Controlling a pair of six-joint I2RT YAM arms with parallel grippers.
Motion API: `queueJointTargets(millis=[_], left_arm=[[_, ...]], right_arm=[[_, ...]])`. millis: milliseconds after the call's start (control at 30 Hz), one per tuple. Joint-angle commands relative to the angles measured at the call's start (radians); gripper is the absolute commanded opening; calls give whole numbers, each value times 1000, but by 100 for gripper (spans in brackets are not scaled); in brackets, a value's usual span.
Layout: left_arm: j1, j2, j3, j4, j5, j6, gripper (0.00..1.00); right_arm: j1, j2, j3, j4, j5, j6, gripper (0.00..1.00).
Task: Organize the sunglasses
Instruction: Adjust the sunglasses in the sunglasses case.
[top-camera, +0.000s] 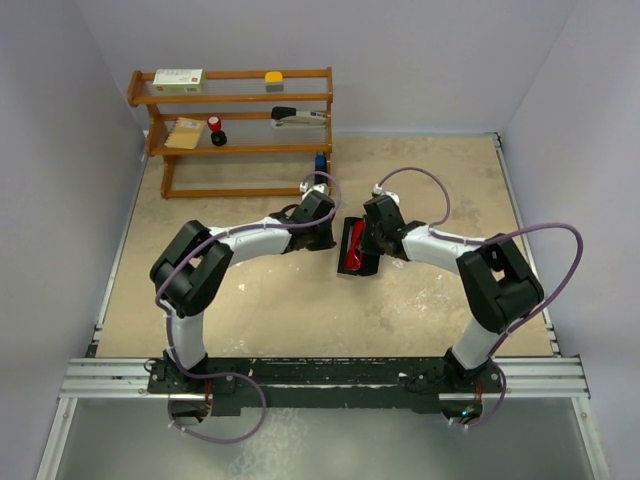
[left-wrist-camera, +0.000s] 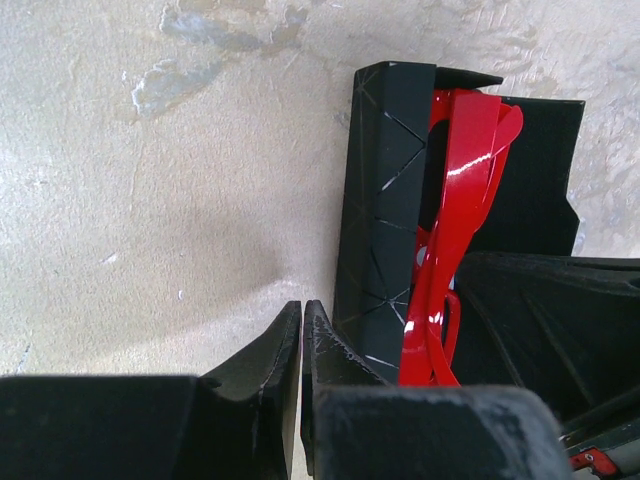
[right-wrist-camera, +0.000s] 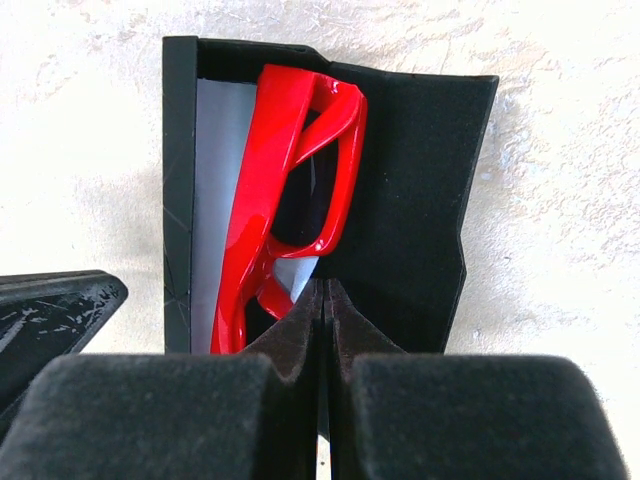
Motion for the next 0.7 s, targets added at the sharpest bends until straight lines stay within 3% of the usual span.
queueJointTargets(millis=[0, 667], left_arm=[[-7, -2, 28, 46, 5, -3, 0], [-11, -18, 11, 56, 5, -13, 0]], right_arm=[[0, -29, 44, 5, 9, -16, 0], [0, 3, 55, 33, -38, -8, 0]])
